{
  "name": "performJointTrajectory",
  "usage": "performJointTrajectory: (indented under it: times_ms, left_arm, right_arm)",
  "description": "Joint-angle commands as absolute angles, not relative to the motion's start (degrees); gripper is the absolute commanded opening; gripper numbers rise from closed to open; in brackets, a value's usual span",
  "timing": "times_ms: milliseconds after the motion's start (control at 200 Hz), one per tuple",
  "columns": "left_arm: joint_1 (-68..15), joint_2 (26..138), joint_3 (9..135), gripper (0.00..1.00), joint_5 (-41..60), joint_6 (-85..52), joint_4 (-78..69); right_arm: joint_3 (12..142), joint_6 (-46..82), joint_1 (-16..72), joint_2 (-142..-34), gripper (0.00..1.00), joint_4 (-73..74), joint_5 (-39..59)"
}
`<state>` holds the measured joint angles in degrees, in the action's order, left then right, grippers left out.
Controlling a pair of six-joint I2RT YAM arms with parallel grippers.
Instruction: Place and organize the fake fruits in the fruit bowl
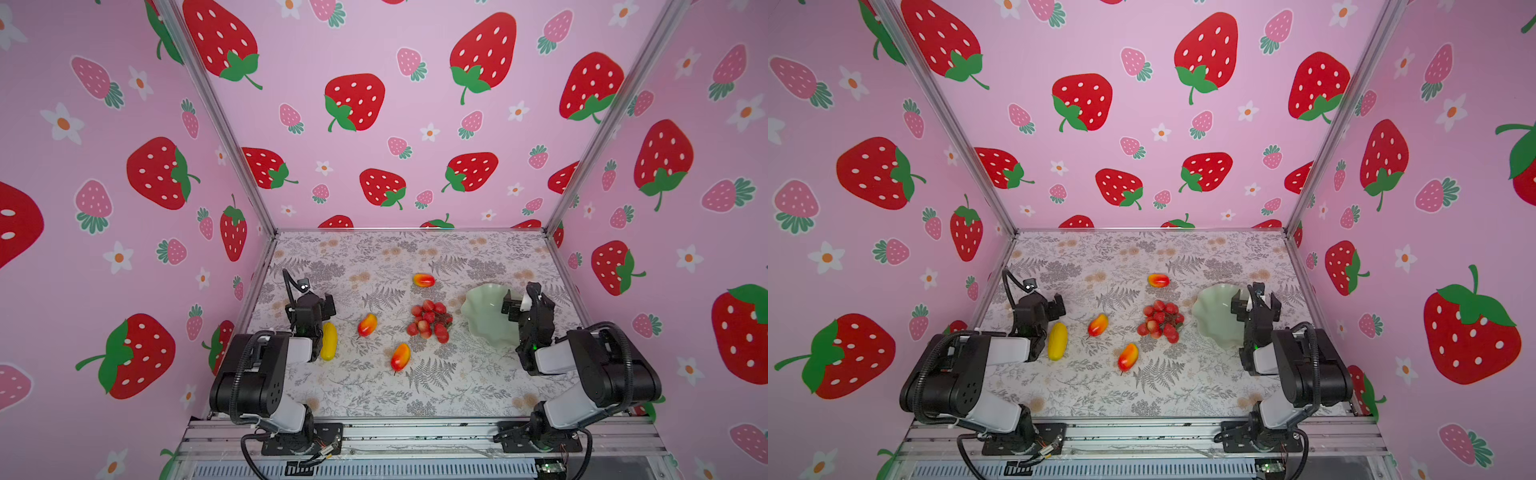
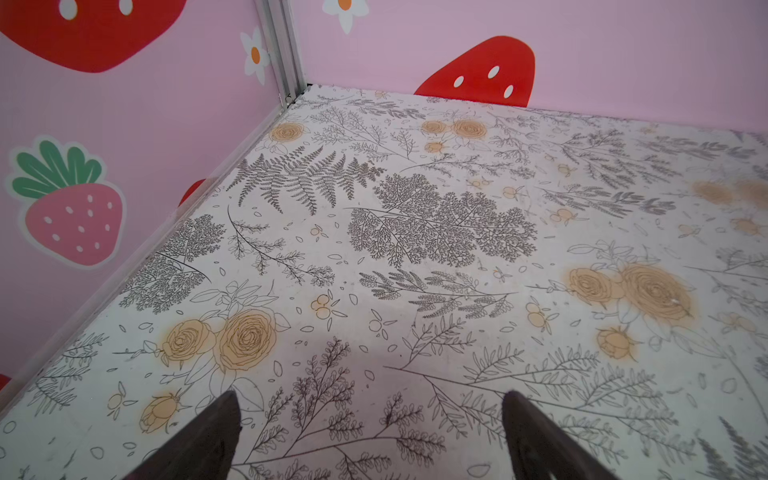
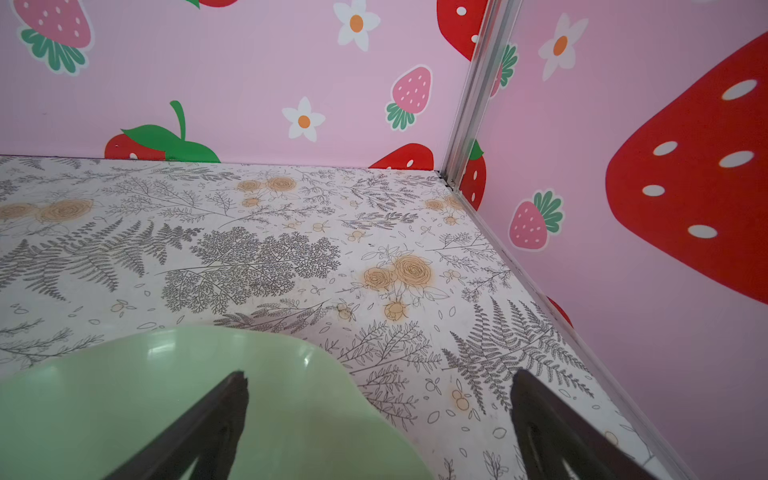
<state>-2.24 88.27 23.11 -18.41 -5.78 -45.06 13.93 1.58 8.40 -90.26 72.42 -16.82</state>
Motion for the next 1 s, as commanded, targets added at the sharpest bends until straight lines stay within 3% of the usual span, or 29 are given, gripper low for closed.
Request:
performJointTrajectory:
  times_ms: [0,680,901,996]
  left_arm:
    - [-2.1,88.4,24.4,0.99,-18.6,-5.4,-46.2]
    - [-1.9,88.3,24.4,0.99,-18.3,-5.4,-46.3]
    - [-2.3,84.9,24.5,0.99,-19.0,-5.2,-43.9]
    - [-4.6,78.4,28.0,0.99,-24.2,-5.6,-31.7]
  right_arm:
    - [14.5,1.6,8.6,-90.3,0.99,73.8,-17.2]
    - [14.0,1.7,8.5,-89.2,0.99,74.0,-17.4]
    - [13.0,1.8,8.6,-76.3,0.99,66.2,-17.6]
    - [15.8,4.4,8.9,-67.7,0.99,54.2,-14.9]
